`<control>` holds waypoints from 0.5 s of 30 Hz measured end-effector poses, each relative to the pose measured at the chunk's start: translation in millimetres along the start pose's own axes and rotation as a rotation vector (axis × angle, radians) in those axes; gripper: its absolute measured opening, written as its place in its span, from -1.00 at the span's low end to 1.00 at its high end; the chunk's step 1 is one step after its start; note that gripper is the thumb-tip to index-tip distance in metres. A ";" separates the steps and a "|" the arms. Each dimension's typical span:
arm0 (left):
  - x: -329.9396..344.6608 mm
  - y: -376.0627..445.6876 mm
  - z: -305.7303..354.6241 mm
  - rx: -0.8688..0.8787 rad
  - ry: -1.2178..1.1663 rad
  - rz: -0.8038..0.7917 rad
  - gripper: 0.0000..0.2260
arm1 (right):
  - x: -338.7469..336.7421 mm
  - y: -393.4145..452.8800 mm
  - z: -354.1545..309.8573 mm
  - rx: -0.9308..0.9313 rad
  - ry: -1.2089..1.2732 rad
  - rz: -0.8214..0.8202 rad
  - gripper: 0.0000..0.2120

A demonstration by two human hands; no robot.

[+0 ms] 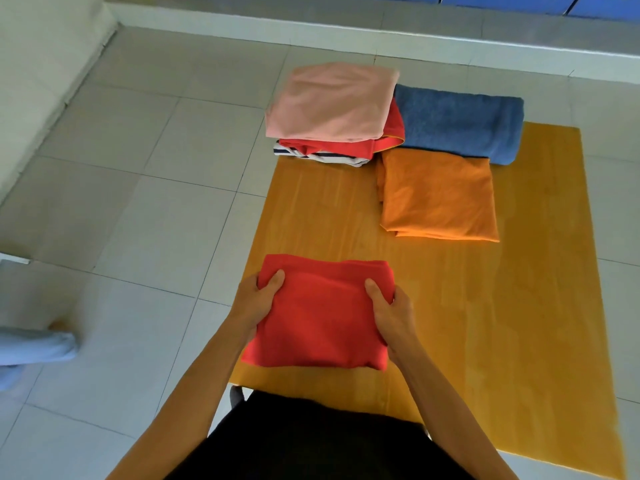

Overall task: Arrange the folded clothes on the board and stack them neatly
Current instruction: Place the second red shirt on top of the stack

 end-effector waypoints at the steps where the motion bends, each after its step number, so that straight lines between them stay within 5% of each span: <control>1: -2.8 3.7 4.7 0.008 -0.012 0.000 -0.62 | 1.0 1.7 -8.8 -0.020 -0.017 0.013 -0.60; 15: -42.6 137.9 199.3 0.246 0.067 -0.091 -0.70 | 30.5 84.3 -215.4 -0.279 -0.031 0.193 -0.73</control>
Point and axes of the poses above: each hand's wrist, its own y-axis towards the middle knuckle, its own x-axis out of the palm, z = x × y, the point moved 9 cm from there along y, towards the middle knuckle, and after that the axes turned 11 degrees about -z, right-handed, at the moved point
